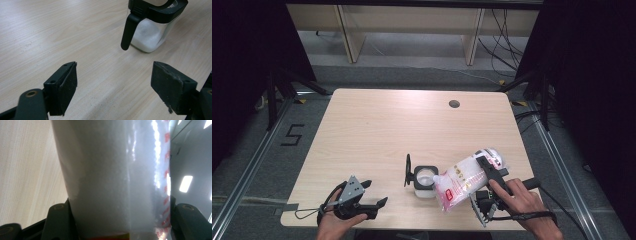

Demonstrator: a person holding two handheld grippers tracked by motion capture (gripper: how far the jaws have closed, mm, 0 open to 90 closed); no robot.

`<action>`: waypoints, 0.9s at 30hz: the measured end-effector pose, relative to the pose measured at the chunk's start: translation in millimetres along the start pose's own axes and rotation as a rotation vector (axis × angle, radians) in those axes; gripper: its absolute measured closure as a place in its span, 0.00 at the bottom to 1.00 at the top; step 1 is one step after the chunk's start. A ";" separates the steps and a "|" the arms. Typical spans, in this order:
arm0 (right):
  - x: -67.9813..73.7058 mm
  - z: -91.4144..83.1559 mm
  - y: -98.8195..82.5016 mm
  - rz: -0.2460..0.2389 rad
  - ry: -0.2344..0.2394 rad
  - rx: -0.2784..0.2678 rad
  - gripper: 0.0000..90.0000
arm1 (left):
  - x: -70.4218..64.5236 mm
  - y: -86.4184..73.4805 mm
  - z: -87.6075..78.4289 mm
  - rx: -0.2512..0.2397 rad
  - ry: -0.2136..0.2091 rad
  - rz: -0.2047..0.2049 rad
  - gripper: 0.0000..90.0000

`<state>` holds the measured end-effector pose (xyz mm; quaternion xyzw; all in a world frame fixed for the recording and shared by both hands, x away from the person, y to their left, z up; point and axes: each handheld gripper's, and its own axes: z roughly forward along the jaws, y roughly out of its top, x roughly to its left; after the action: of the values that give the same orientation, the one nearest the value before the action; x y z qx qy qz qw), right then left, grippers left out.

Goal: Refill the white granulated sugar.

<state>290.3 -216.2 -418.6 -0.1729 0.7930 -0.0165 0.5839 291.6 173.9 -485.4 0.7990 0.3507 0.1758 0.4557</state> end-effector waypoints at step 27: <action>2.3 -0.2 -0.5 0.047 0.003 0.002 0.47 | -0.9 -0.6 0.7 0.006 0.004 -0.010 0.23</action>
<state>289.7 -217.4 -420.5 -0.1533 0.7978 -0.0038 0.5830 291.2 173.1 -486.3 0.7983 0.3561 0.1742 0.4534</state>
